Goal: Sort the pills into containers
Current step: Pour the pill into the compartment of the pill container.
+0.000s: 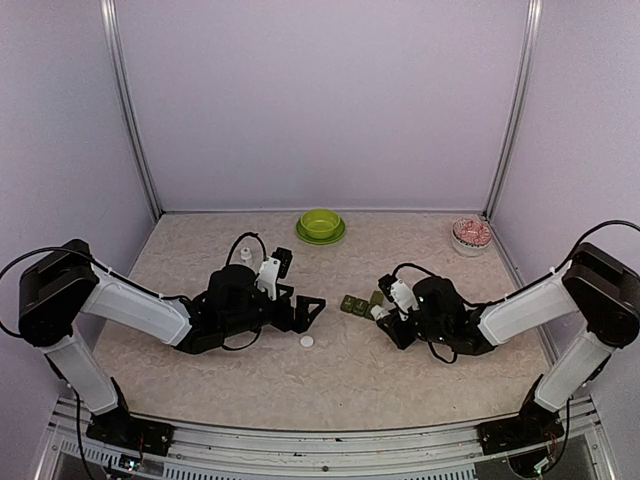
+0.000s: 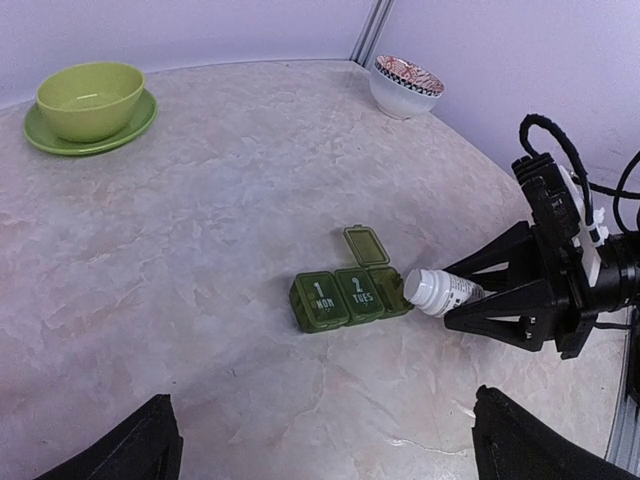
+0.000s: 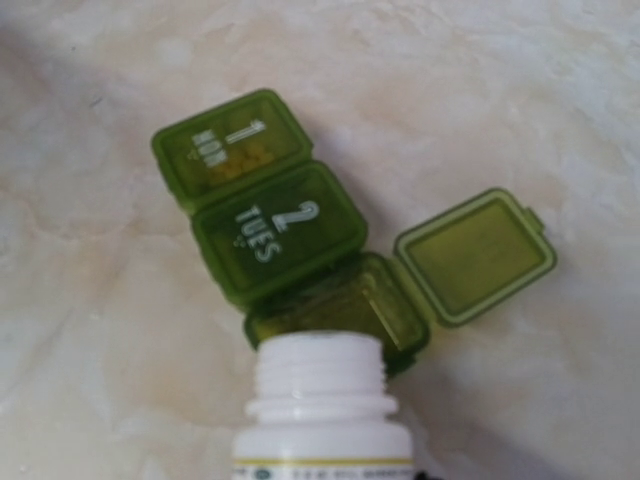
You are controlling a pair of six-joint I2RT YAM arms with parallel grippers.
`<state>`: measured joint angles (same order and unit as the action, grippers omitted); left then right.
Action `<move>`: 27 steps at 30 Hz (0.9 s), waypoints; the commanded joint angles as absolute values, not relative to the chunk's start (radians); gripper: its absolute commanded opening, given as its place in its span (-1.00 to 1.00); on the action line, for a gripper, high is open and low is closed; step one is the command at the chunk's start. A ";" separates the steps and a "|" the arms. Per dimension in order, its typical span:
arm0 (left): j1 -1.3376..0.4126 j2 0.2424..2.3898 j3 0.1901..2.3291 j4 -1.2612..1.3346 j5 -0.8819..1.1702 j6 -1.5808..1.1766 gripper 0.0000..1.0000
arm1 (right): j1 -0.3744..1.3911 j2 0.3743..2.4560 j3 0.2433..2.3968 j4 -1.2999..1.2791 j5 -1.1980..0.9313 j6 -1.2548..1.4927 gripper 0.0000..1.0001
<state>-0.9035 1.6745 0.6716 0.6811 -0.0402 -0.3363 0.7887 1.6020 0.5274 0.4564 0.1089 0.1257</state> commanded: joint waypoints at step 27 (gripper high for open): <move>-0.897 1.652 0.660 0.707 -0.029 -0.346 0.97 | 0.777 1.565 0.646 0.231 0.084 0.149 -0.50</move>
